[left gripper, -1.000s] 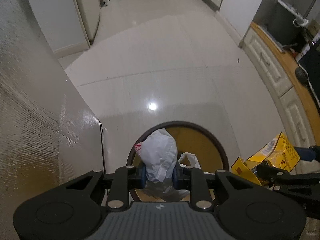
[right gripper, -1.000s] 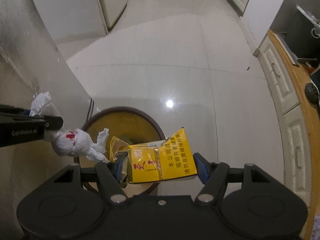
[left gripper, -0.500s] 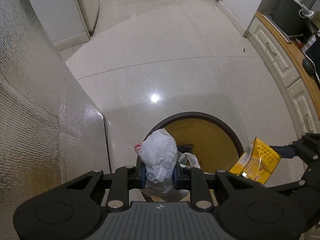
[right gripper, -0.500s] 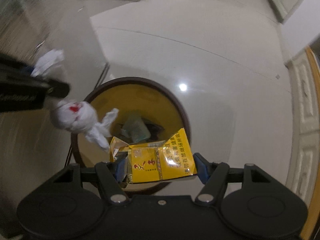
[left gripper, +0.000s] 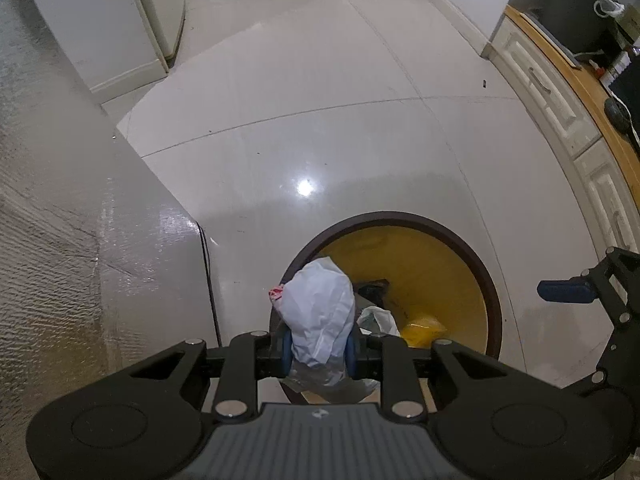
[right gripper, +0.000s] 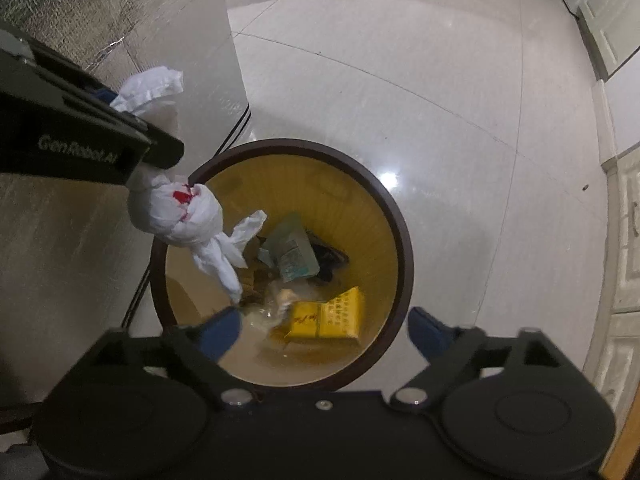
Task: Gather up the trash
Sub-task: 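Open right tool to drop the pack while left tool releases the bag, then raise both open tools from the bin and turn back toward the table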
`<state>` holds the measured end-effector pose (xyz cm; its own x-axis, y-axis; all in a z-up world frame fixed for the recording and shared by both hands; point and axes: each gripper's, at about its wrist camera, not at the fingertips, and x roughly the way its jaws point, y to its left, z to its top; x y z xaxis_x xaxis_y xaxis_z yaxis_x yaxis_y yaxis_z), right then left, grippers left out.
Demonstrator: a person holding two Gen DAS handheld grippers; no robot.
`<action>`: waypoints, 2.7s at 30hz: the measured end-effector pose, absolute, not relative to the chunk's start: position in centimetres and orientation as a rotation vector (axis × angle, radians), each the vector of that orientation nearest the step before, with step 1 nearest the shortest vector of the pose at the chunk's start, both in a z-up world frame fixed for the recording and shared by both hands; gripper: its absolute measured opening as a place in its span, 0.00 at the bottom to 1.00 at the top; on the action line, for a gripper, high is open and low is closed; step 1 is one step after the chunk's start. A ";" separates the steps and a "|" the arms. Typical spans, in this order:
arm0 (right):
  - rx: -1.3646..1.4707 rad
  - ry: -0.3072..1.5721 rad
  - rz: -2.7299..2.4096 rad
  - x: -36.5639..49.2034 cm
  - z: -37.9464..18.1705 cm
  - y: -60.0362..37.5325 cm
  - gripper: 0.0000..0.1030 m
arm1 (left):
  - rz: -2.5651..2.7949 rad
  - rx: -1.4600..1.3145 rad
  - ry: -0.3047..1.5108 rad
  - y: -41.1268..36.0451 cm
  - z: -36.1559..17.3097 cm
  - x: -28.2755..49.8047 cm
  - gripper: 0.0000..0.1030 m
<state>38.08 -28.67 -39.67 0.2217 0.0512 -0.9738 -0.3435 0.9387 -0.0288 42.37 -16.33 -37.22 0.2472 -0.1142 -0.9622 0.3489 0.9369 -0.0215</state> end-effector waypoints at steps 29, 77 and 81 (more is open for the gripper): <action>-0.169 1.465 0.256 36.2 -39.1 -32.6 1.00 | -0.414 0.291 1.445 -19.4 -40.9 41.1 0.75; 0.141 1.019 -0.013 28.5 -25.4 -36.4 1.00 | -0.203 0.180 1.094 -12.5 -24.0 33.2 1.00; 0.141 0.941 -0.022 27.4 -22.3 -36.5 1.00 | -0.198 0.158 1.009 -12.1 -20.6 31.8 1.00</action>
<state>27.35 -36.49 -22.29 0.5892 0.0423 -0.8069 0.0803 0.9906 0.1106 31.79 -12.09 -20.58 0.5171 -0.0915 -0.8511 0.2369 0.9707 0.0396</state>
